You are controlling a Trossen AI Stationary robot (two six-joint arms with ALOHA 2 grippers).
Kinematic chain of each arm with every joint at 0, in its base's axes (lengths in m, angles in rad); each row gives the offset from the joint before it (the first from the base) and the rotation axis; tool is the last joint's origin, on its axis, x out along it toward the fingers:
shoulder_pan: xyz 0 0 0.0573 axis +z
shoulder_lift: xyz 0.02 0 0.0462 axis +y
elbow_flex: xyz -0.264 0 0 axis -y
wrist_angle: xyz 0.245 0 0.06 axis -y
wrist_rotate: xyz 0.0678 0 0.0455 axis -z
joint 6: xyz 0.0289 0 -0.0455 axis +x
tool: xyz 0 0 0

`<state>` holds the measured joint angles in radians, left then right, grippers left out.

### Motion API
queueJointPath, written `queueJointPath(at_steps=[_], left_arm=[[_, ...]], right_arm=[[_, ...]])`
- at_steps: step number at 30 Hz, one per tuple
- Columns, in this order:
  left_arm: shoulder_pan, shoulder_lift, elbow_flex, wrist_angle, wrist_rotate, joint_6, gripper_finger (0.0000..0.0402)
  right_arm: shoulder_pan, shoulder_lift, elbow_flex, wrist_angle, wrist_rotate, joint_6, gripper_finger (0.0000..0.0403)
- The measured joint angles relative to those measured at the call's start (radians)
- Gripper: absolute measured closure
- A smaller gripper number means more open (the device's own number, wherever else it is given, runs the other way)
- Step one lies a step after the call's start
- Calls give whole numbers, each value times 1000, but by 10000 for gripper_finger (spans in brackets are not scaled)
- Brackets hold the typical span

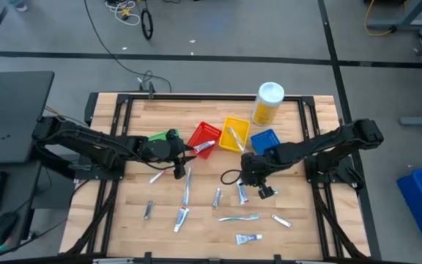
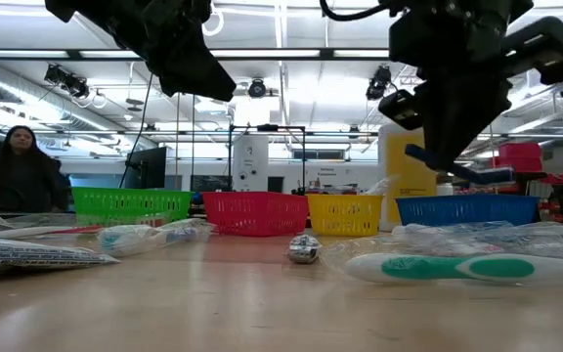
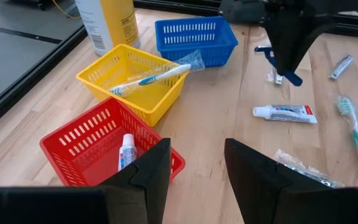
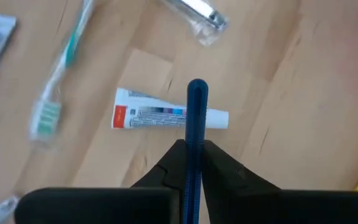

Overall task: Pick & Place Travel size toiletries
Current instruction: Put the blue razor into the green bin

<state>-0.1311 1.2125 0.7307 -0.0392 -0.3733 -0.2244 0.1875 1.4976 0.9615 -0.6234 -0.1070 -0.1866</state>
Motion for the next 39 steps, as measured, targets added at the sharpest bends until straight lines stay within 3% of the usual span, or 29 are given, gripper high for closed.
queueJointPath(at_steps=[5, 11, 17, 24, 31, 39], left_arm=[[0, 0, 0, 29, 0, -40, 242], [0, 42, 2, 190, 8, -86, 242], [0, 147, 1, 387, 129, -6, 242], [-1, 291, 32, 576, 182, 96, 242], [-1, 397, 100, 592, 206, 102, 242], [-1, 411, 126, 619, 211, 132, 245]], right_arm=[[0, -30, 0, 39, 7, 79, 367], [0, -76, 0, 162, 99, 130, 363], [-2, -92, 1, 296, 211, 169, 362], [-23, -84, 1, 316, 220, 222, 360], [-23, -84, 1, 362, 241, 231, 359], [-24, -84, 0, 406, 245, 228, 359]])
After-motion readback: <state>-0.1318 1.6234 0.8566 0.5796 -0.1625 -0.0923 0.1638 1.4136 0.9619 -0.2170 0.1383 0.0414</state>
